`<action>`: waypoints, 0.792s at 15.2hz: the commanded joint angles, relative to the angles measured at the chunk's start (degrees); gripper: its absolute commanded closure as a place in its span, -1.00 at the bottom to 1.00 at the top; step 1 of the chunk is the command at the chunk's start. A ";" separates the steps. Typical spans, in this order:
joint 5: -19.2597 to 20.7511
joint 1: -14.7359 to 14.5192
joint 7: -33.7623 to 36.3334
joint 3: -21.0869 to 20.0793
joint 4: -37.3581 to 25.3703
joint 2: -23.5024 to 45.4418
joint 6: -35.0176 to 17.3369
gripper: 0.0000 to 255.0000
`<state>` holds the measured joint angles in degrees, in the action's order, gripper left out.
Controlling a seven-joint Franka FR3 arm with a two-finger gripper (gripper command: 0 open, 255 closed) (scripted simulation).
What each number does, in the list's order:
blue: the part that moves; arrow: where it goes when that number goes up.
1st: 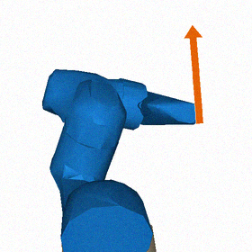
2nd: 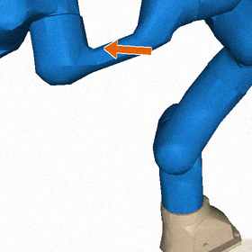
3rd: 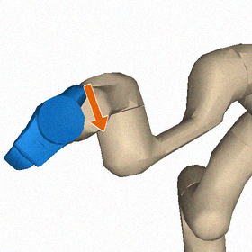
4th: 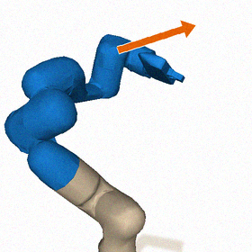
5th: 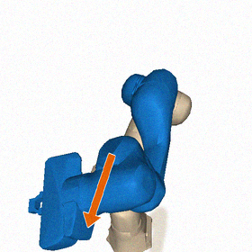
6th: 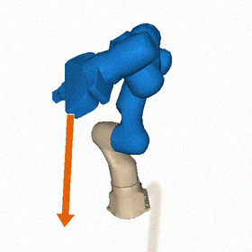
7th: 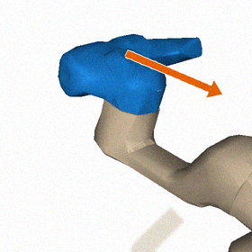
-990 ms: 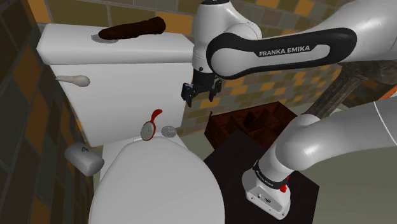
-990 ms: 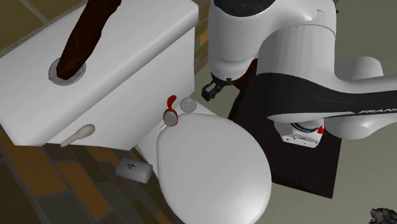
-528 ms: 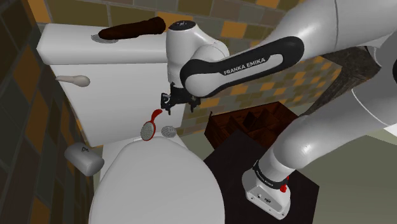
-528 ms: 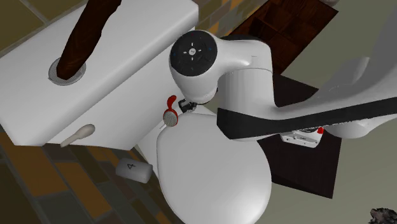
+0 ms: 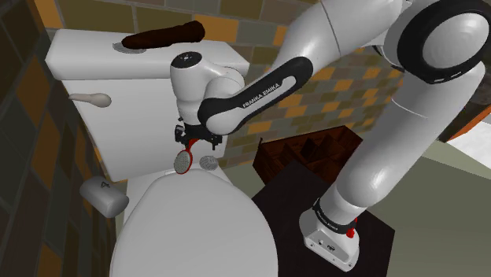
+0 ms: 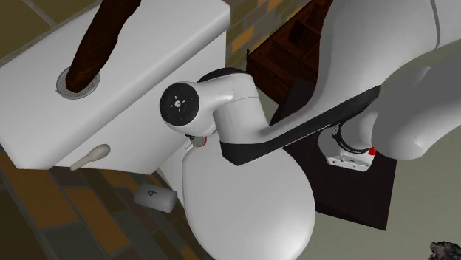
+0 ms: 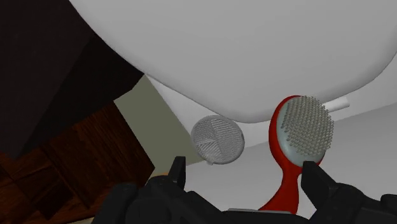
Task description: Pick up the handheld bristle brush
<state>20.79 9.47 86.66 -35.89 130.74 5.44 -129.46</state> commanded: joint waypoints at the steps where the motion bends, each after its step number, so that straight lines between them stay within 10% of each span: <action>1: 5.41 -1.17 7.24 0.80 -4.37 6.19 0.44 -1.00; 12: 16.98 -6.07 21.49 5.71 -13.95 21.48 -0.62 -1.00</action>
<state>36.82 2.63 107.74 -31.70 117.42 25.38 -128.60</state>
